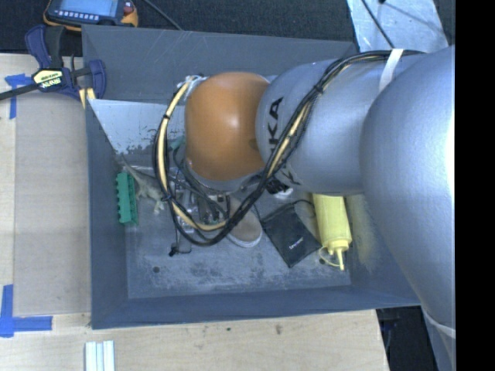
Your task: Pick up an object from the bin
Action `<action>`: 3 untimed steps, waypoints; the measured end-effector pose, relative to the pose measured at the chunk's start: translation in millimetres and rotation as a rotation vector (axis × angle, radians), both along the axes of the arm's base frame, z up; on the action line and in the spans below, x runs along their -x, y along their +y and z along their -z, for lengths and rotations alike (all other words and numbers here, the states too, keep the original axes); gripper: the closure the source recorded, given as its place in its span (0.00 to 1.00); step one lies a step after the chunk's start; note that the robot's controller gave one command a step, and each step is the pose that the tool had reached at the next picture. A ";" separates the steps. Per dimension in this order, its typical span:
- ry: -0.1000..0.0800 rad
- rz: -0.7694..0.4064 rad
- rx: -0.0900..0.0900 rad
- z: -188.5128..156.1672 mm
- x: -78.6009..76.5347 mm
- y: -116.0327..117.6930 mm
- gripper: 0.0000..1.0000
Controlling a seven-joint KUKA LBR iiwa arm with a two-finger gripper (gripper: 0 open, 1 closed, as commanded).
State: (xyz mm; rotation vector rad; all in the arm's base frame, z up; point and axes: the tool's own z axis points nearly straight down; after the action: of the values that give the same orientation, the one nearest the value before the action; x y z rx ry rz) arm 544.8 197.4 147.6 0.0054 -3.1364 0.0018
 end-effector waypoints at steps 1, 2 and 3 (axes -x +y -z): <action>0.000 0.001 0.000 -1.2 0.4 -0.4 0.00; -0.005 -0.043 -0.002 -34.9 -36.8 -20.9 0.00; -0.016 0.004 -0.003 -18.7 -56.1 -55.9 0.00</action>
Offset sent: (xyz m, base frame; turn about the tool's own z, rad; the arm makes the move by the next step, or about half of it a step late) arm 0.0562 -0.0340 0.0514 -0.0613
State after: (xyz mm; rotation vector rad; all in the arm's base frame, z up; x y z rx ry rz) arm 600.9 141.5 166.3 -0.0009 -3.1522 -0.0033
